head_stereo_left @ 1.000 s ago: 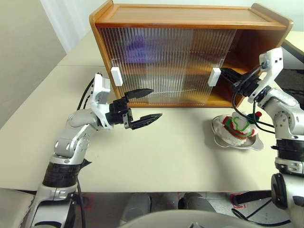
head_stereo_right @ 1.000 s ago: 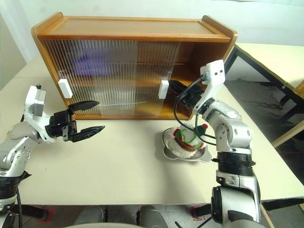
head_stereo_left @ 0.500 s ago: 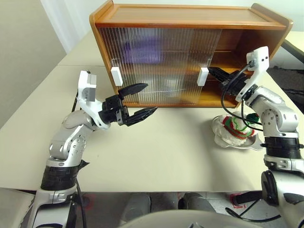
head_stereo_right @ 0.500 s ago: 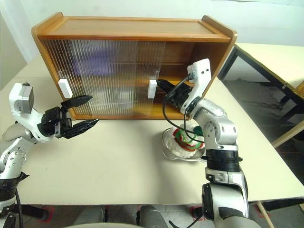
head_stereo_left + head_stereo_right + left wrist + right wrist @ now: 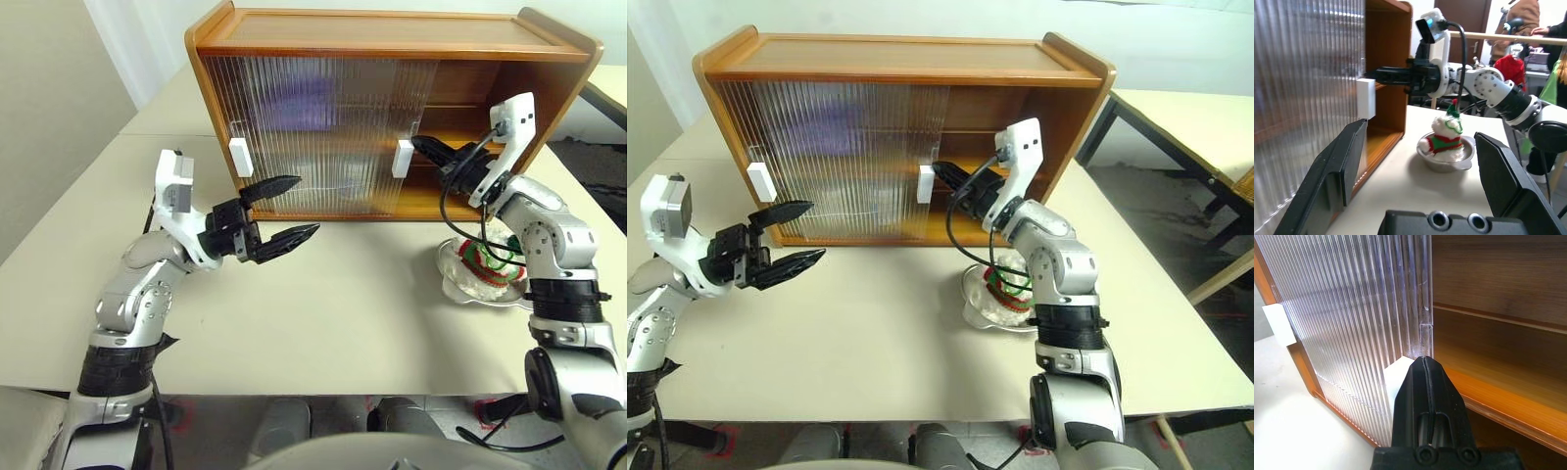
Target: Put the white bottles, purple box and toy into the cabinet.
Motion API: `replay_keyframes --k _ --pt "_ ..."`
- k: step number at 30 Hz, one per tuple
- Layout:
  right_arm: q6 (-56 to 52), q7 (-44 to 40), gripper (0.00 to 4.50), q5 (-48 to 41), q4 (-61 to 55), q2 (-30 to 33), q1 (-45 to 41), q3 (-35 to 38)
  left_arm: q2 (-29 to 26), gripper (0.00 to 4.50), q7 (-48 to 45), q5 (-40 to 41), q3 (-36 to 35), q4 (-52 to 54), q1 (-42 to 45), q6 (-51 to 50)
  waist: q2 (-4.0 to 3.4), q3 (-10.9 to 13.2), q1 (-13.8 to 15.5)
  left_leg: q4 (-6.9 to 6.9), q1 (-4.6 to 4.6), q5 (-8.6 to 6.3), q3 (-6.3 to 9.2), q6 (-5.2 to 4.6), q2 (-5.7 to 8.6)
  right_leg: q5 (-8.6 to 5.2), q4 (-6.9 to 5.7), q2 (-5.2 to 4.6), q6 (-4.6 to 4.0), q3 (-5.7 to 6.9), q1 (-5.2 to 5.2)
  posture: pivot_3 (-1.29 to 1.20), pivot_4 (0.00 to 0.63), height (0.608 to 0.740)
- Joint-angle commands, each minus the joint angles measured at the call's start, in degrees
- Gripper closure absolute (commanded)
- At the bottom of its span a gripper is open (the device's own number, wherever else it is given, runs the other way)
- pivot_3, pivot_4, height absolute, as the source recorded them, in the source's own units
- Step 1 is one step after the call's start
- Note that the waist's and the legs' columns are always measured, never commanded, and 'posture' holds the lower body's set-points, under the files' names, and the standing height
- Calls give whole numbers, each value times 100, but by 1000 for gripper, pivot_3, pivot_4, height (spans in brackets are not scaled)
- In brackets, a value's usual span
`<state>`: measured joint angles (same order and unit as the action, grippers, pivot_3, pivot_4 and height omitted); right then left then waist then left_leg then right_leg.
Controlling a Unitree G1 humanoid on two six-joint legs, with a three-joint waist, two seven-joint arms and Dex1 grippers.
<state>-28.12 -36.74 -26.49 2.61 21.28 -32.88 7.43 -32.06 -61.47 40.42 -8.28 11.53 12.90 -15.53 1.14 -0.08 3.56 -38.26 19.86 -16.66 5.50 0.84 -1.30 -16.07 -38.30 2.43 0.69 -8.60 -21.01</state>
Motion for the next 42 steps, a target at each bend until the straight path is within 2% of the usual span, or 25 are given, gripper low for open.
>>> replay_keyframes --k 1,8,25,30,35,38,42 --pt "-53 3 4477 4 -37 -55 -64 -133 -192 0 -156 -25 -191 -140 -153 39 0 0 0 3 0 0 0 0 0 0 0 0 0 0 -1 151 4 740" --pt "-22 -43 4477 6 23 -130 -107 -168 -433 0 -304 36 -455 -166 -279 27 0 0 12 23 1 5 1 9 -1 -9 -1 -1 -27 0 -12 159 2 740" --pt "-44 -90 4477 8 21 -319 -224 -356 -460 0 -306 15 -531 -132 -374 24 1 -1 41 36 1 18 4 30 -19 1 -5 20 -42 1 -25 173 1 740" --pt "-31 -135 4477 10 30 -127 -143 -213 -439 0 -298 -16 -474 -130 -351 19 2 -1 81 36 1 19 7 32 -21 3 -5 29 -50 0 -24 168 4 740" --pt "-252 -396 4477 -186 -192 429 140 49 -414 0 -307 -43 -381 -170 -257 3 4 -2 139 35 3 19 7 32 -19 3 -4 25 -53 -2 -23 154 4 740" --pt "-616 -692 3587 -536 -590 849 427 226 -414 0 -341 -38 -338 -215 -171 -5 4 -2 178 34 7 19 4 33 -17 1 -5 24 -57 -2 -23 145 3 740" --pt "-1215 -1215 2070 -1245 -1257 1521 893 586 -428 0 -406 -25 -298 -246 -105 -20 5 -2 203 33 9 25 -15 42 -10 -2 -4 31 -56 -5 -23 138 2 740"
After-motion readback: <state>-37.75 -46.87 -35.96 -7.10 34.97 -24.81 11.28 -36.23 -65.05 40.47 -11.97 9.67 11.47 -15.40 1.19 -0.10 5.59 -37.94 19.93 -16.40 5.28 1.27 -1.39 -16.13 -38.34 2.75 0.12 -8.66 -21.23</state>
